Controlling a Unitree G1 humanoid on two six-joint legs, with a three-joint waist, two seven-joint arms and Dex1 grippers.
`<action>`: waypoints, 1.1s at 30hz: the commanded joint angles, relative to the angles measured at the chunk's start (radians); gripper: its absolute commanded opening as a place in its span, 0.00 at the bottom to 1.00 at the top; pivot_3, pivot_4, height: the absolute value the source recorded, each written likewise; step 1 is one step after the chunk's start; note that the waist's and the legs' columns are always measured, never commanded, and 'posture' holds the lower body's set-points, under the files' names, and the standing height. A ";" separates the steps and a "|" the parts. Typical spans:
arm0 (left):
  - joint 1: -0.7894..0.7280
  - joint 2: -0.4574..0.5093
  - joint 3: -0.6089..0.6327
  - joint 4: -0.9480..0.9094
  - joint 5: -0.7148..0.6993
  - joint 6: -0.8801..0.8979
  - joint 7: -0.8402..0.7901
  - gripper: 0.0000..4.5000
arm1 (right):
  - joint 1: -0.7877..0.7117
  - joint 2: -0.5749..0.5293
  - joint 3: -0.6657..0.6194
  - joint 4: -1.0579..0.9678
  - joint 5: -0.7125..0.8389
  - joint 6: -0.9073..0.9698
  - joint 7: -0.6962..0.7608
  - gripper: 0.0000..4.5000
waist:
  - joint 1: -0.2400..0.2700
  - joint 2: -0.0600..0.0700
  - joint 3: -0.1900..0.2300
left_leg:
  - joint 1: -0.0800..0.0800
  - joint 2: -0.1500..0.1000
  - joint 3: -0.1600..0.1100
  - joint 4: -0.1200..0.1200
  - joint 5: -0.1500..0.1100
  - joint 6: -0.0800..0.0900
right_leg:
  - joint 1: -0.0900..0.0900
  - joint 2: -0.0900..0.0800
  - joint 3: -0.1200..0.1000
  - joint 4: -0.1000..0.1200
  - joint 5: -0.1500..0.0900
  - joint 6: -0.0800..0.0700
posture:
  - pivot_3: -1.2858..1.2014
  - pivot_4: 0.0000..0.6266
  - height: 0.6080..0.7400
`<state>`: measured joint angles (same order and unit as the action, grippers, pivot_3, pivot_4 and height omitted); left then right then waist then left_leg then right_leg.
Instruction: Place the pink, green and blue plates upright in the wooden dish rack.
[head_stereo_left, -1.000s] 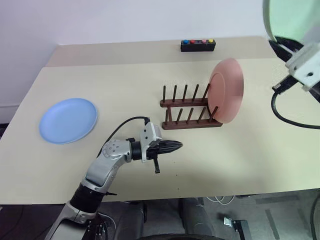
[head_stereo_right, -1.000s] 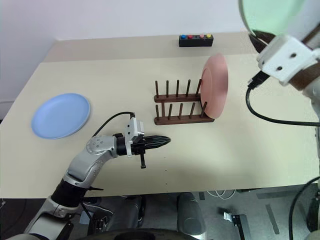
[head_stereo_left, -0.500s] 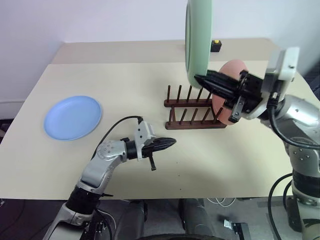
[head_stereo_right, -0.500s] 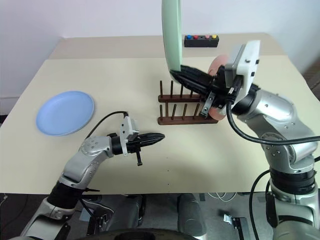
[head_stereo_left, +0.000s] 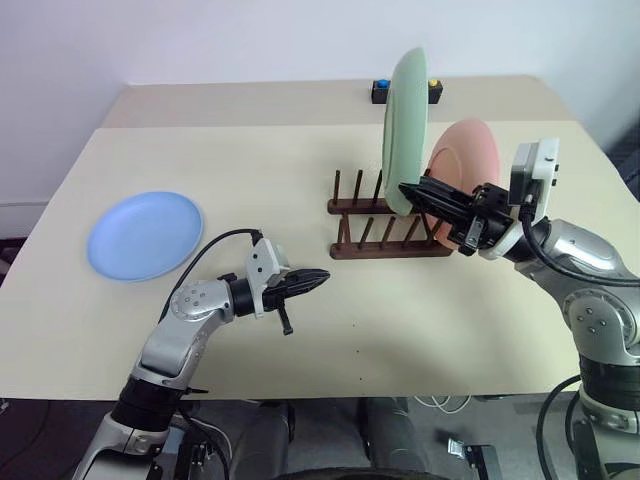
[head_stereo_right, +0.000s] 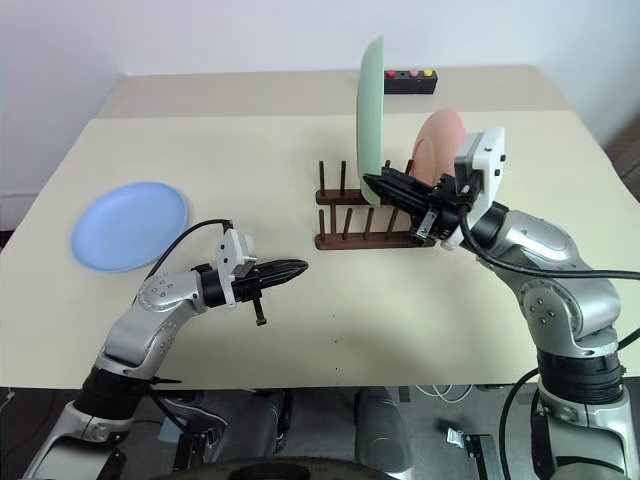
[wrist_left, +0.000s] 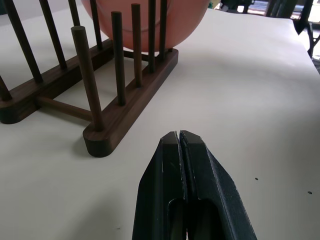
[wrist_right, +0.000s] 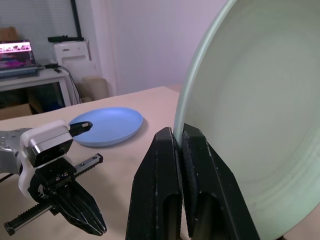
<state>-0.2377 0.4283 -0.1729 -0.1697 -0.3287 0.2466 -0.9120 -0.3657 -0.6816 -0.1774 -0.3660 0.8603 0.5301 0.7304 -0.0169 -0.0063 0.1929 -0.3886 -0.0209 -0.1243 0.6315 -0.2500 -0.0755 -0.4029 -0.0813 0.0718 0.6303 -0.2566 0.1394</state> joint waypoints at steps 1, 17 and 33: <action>-0.003 0.000 0.012 -0.021 -0.006 -0.024 0.000 0.00 | -0.005 0.006 -0.039 0.008 0.019 0.000 0.023 0.01 | 0.000 0.000 0.000 | 0.000 0.000 0.000 0.000 0.000 0.000 | 0.000 0.000 0.000 0.000 0.000 0.000 | 0.52 0.24 1.00; -0.005 -0.004 0.007 -0.018 0.000 -0.024 0.001 0.00 | 0.024 0.011 -0.034 0.036 0.017 0.045 0.065 0.01 | 0.000 0.000 0.000 | 0.000 0.000 0.000 0.000 0.000 0.000 | 0.000 0.000 0.000 0.000 0.000 0.000 | 0.52 0.24 1.00; -0.006 -0.008 0.004 -0.020 -0.001 -0.021 0.000 0.00 | 0.054 -0.008 -0.042 0.004 0.033 0.071 0.094 0.01 | 0.000 0.000 0.000 | 0.000 0.000 0.000 0.000 0.000 0.000 | 0.000 0.000 0.000 0.000 0.000 0.000 | 0.52 0.24 1.00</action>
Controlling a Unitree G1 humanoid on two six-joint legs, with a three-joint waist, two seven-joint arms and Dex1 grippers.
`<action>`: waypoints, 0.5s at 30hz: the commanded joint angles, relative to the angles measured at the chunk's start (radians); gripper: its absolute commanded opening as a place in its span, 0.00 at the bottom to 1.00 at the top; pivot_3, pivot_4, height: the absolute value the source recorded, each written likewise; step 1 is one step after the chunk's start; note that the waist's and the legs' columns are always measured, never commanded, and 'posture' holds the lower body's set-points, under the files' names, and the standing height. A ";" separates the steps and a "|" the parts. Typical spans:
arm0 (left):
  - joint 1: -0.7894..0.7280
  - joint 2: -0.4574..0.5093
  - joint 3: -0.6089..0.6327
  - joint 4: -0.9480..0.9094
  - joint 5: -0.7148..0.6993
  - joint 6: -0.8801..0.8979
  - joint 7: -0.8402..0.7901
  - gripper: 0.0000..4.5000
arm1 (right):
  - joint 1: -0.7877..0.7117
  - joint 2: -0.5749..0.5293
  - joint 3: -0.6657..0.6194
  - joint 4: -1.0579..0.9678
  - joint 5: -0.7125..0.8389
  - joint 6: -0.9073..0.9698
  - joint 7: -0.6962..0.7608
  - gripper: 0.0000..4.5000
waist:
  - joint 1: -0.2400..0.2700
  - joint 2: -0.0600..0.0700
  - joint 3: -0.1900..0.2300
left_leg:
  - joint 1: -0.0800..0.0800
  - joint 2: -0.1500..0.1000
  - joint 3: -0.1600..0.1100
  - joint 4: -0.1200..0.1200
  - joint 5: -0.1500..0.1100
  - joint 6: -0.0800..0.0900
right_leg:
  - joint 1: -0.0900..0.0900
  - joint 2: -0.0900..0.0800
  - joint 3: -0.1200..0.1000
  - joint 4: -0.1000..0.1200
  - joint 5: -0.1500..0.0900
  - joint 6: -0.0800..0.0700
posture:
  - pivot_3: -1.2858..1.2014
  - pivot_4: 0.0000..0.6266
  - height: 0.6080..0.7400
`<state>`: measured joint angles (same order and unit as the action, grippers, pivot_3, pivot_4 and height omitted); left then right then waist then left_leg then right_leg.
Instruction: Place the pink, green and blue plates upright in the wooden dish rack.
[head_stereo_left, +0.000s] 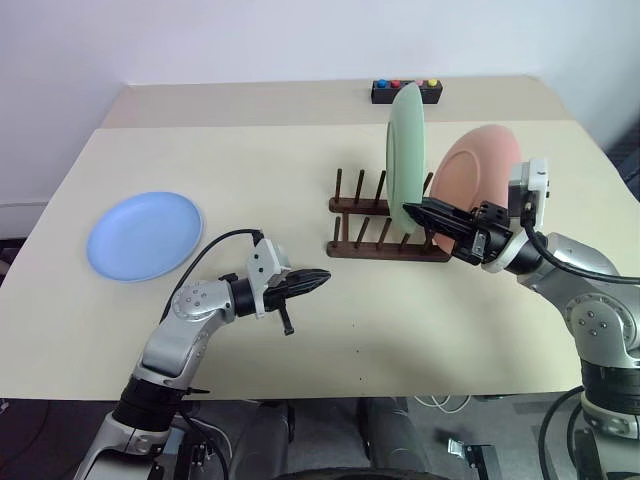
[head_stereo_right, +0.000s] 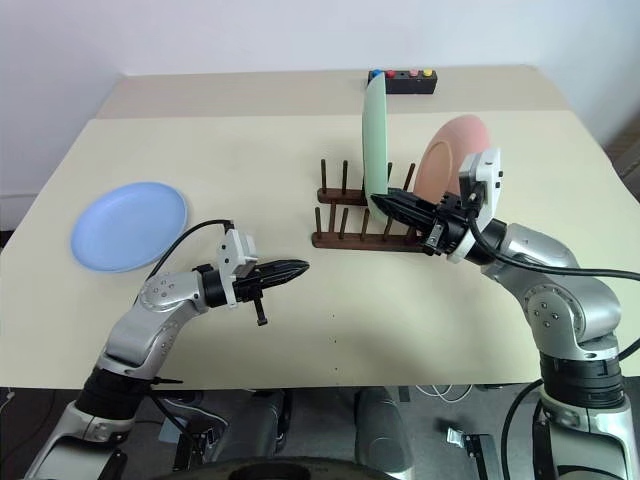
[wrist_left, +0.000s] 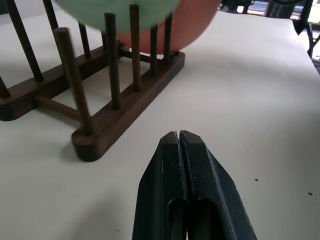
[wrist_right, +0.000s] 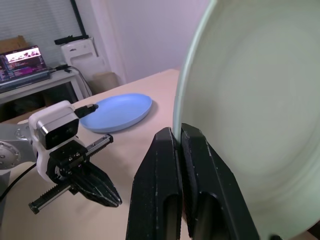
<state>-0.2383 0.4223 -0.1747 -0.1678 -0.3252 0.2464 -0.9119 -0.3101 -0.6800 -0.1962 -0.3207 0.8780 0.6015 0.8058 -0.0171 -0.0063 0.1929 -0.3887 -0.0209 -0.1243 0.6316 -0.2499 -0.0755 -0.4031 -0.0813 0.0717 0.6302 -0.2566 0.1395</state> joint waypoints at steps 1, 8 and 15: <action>-0.005 -0.002 0.005 -0.022 -0.004 -0.022 0.000 0.00 | -0.001 -0.011 -0.024 -0.041 0.015 0.001 0.022 0.01 | 0.000 0.000 0.000 | 0.000 0.000 0.000 0.000 0.000 0.000 | 0.000 0.000 0.000 0.000 0.000 0.000 | 0.52 0.24 1.00; -0.006 -0.003 0.003 -0.023 -0.002 -0.021 0.001 0.00 | 0.000 -0.009 -0.023 -0.032 0.015 0.006 0.031 0.01 | 0.000 0.000 0.000 | 0.000 0.000 0.000 0.000 0.000 0.000 | 0.000 0.000 0.000 0.000 0.000 0.000 | 0.52 0.24 1.00; -0.007 -0.004 0.003 -0.024 -0.002 -0.020 0.003 0.00 | 0.001 -0.007 -0.026 -0.028 -0.010 -0.002 0.011 0.50 | 0.001 0.000 0.000 | 0.000 0.000 0.000 0.000 0.000 0.000 | 0.000 0.000 0.000 0.000 0.000 0.000 | 0.52 0.24 1.00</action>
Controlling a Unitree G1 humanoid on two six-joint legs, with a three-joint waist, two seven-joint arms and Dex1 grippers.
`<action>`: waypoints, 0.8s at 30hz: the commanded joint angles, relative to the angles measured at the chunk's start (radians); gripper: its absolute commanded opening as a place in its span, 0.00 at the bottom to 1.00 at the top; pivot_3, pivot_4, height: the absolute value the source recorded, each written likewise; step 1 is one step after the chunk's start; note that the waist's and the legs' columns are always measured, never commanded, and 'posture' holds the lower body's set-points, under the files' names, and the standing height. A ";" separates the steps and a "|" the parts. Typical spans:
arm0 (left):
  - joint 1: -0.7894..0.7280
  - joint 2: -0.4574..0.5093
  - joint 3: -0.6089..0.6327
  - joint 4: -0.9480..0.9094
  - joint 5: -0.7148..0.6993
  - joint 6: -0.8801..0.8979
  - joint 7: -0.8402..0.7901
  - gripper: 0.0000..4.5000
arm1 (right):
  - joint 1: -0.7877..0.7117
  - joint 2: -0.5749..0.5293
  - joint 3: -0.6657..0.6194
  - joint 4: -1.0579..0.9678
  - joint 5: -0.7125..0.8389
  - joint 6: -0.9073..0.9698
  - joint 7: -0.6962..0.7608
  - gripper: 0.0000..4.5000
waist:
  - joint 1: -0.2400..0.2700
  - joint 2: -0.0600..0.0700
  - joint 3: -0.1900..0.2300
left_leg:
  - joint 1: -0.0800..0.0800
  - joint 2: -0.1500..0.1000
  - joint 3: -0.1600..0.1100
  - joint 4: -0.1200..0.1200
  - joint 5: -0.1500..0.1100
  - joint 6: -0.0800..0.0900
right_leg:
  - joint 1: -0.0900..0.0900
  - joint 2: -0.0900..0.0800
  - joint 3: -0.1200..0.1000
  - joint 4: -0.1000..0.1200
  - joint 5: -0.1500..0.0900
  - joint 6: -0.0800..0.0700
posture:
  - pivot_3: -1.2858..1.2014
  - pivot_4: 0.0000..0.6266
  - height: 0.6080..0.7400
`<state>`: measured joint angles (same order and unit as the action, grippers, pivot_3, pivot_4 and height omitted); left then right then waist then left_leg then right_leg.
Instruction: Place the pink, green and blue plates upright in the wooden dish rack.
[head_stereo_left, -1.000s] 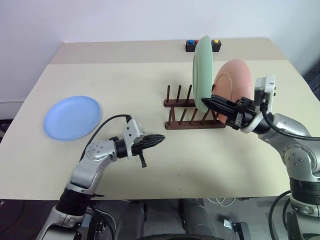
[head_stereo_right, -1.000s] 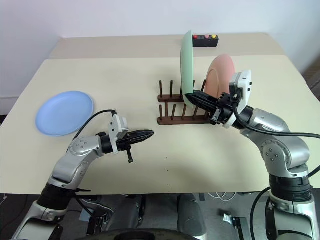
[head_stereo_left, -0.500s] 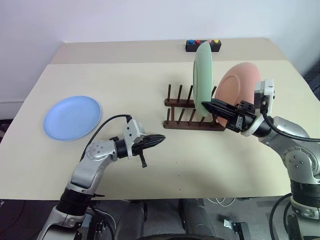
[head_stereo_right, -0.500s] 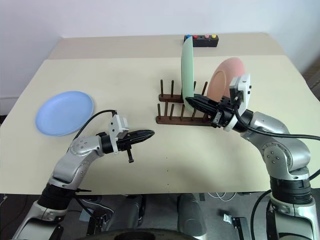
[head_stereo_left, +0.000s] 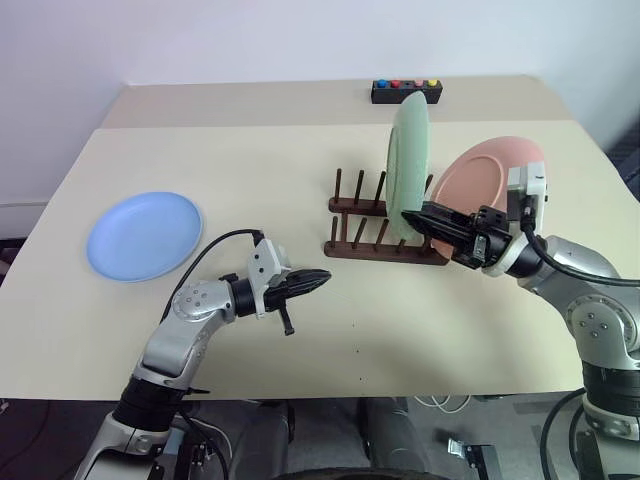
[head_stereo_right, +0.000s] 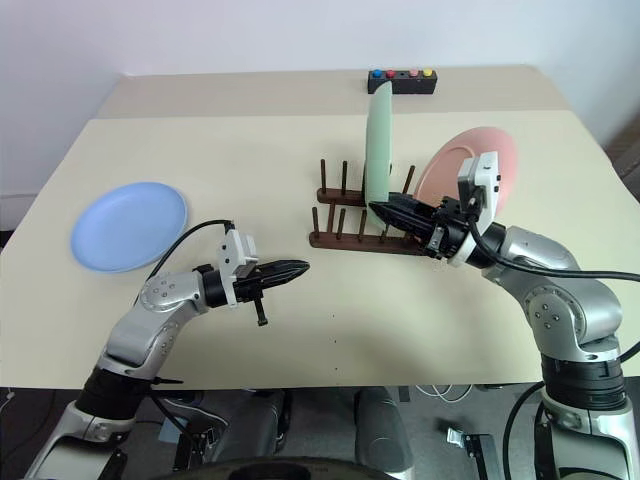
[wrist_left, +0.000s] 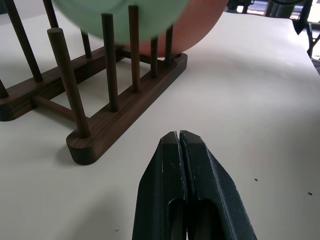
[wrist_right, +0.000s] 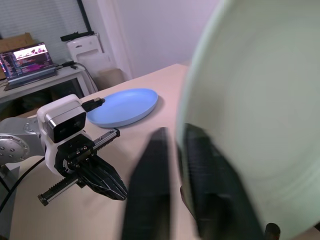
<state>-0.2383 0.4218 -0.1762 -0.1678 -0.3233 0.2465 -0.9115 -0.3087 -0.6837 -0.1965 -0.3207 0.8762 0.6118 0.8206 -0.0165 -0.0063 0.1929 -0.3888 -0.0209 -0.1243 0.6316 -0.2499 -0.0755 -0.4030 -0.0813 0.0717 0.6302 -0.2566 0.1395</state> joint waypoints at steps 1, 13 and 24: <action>-0.007 -0.004 0.004 -0.024 -0.003 -0.020 0.002 0.00 | 0.000 -0.004 -0.025 -0.028 -0.013 -0.014 -0.005 0.61 | 0.000 0.000 0.000 | 0.000 0.000 0.000 0.000 0.000 0.000 | 0.000 0.000 0.000 0.000 0.000 0.000 | 0.52 0.24 1.00; -0.012 -0.006 0.002 -0.022 -0.004 -0.017 0.000 0.00 | 0.001 -0.045 -0.031 -0.049 -0.158 -0.088 -0.021 0.81 | 0.001 0.000 0.000 | 0.000 0.000 0.000 0.000 0.000 0.000 | 0.000 0.000 0.000 0.000 0.000 0.000 | 0.52 0.24 1.00; -0.013 -0.003 0.009 -0.019 -0.005 -0.017 0.000 0.00 | -0.012 -0.164 -0.089 -0.131 -0.242 -0.139 0.000 0.81 | 0.001 0.000 0.000 | 0.000 0.000 0.000 0.000 0.000 0.000 | 0.000 0.000 0.000 0.000 0.000 0.000 | 0.52 0.24 1.00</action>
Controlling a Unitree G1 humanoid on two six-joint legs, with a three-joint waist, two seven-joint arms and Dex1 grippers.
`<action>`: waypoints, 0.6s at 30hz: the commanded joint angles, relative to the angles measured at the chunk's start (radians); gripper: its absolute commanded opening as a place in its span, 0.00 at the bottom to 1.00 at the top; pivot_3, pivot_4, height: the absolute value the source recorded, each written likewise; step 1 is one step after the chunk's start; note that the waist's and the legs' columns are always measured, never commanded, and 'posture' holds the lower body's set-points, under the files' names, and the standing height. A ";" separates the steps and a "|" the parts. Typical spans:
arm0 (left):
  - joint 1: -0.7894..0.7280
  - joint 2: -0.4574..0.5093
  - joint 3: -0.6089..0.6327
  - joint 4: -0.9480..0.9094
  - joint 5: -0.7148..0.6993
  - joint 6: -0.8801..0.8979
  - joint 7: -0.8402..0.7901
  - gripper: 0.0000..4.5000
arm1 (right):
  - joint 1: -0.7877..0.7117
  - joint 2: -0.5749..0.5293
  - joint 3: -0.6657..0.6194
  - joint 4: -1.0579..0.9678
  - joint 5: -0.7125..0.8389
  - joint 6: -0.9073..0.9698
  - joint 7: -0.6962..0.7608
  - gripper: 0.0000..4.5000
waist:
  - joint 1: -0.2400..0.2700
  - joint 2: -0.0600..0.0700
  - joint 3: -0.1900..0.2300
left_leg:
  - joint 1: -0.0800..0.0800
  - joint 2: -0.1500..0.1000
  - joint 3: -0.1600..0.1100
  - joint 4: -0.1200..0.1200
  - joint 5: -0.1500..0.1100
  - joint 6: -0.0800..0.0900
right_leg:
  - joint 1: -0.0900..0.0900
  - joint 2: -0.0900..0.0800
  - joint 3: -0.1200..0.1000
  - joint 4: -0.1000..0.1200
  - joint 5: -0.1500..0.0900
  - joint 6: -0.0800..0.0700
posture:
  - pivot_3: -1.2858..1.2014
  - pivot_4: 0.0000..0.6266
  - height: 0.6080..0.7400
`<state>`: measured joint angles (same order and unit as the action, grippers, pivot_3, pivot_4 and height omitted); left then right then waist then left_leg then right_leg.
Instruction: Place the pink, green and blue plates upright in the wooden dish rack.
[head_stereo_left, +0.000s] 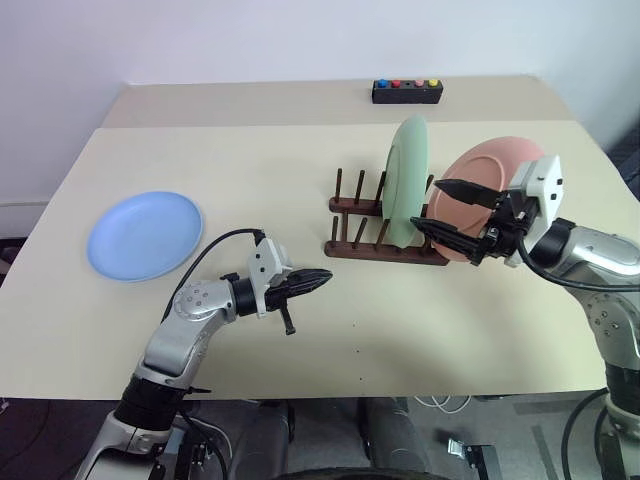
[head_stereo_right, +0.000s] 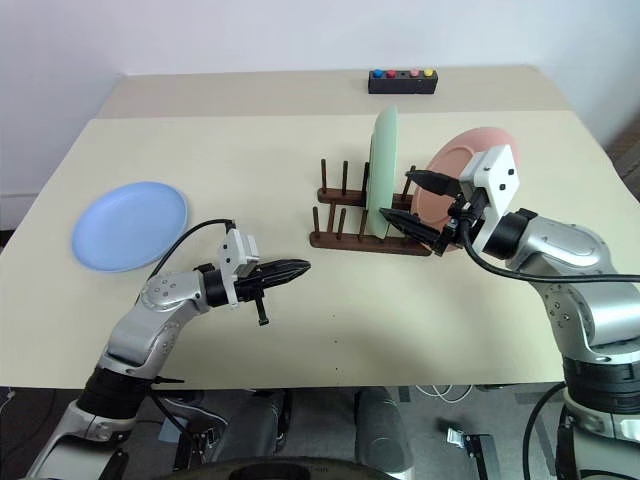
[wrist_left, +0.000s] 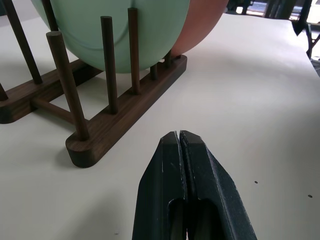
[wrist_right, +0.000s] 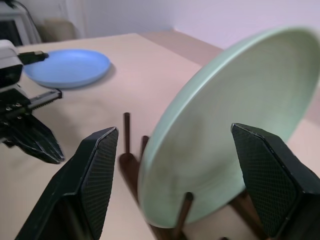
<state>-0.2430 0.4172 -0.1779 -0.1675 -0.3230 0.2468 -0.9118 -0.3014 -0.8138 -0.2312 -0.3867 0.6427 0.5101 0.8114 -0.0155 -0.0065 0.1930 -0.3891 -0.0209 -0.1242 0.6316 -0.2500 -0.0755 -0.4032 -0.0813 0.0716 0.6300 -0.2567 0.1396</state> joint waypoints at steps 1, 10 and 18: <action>-0.009 0.003 0.012 -0.018 -0.005 -0.018 0.001 0.00 | -0.017 -0.048 -0.064 -0.077 -0.018 -0.045 0.014 0.81 | 0.000 0.000 0.000 | 0.000 0.000 0.000 0.000 0.000 0.000 | 0.000 0.000 0.000 0.000 0.000 0.000 | 0.52 0.24 1.00; -0.027 0.036 0.089 0.009 -0.037 0.031 0.024 0.12 | 0.082 -0.156 -0.202 -0.193 0.048 -0.036 0.132 0.83 | 0.002 0.000 0.000 | 0.000 0.000 0.000 0.000 0.000 0.000 | 0.000 0.000 0.000 0.000 0.000 0.000 | 0.52 0.24 1.00; -0.058 0.075 0.282 0.023 -0.103 0.082 0.115 0.95 | 0.170 -0.172 -0.050 -0.301 0.019 -0.054 0.200 0.83 | -0.002 -0.001 0.000 | 0.000 0.000 0.000 0.001 0.000 0.000 | 0.000 0.000 0.000 0.000 0.000 0.000 | 0.52 0.24 1.00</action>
<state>-0.2864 0.4764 0.0484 -0.1360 -0.4106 0.3276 -0.8215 -0.1222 -0.9823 -0.2994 -0.6528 0.6725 0.4785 1.0026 -0.0172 -0.0071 0.1933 -0.3890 -0.0206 -0.1241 0.6321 -0.2499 -0.0755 -0.4031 -0.0813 0.0714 0.6300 -0.2567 0.1396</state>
